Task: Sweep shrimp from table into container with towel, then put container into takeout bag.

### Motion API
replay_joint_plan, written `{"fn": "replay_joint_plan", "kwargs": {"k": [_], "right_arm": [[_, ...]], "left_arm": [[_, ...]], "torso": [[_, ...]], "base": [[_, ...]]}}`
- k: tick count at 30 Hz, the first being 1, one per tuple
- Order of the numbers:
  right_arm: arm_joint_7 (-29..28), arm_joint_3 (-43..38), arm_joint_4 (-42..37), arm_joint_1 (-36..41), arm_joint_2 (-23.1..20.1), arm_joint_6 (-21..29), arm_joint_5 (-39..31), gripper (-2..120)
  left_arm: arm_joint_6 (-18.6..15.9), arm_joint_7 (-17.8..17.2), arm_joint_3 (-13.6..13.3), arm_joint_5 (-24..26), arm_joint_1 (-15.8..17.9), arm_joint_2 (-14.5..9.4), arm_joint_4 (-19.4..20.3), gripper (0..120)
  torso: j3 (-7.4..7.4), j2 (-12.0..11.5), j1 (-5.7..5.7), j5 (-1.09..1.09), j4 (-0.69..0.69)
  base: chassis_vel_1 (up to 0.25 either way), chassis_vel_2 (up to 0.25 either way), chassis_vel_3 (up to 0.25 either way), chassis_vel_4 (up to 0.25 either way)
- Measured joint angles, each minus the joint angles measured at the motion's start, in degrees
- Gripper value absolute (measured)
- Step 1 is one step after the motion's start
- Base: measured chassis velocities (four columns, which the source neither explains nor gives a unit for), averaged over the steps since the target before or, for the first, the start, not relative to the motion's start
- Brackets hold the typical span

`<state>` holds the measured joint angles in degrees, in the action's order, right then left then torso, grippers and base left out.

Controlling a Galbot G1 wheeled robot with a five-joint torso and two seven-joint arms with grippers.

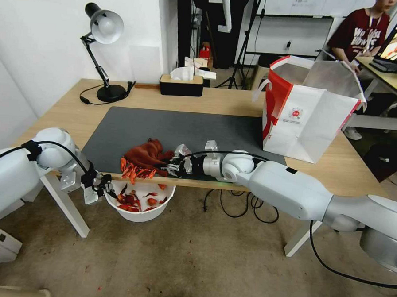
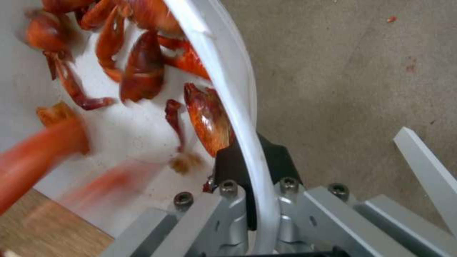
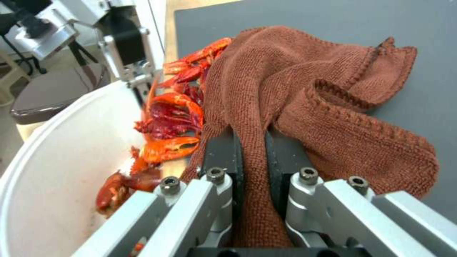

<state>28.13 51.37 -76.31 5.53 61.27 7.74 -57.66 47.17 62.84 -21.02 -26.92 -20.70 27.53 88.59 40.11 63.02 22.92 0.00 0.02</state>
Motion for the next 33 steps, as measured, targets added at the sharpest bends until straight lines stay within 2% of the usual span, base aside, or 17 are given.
{"fn": "replay_joint_plan", "kwargs": {"k": [21, 33], "right_arm": [[-0.47, 0.92, -9.56, 1.92, -7.31, 0.20, -0.72, 8], [0.86, 1.73, -12.76, 2.70, -9.73, 0.27, -0.95, 8]], "left_arm": [[-0.03, 0.03, -0.52, -0.01, 1.12, 0.66, -0.99, 0], [-0.04, 0.06, -1.44, -0.06, 2.29, 1.13, -1.21, 0]], "torso": [[0.00, -0.01, 0.00, 0.00, -0.02], [0.02, -0.02, 0.02, -0.02, -0.03]], "base": [[0.000, 0.000, 0.000, 0.000], [0.000, 0.000, 0.000, 0.000]]}}
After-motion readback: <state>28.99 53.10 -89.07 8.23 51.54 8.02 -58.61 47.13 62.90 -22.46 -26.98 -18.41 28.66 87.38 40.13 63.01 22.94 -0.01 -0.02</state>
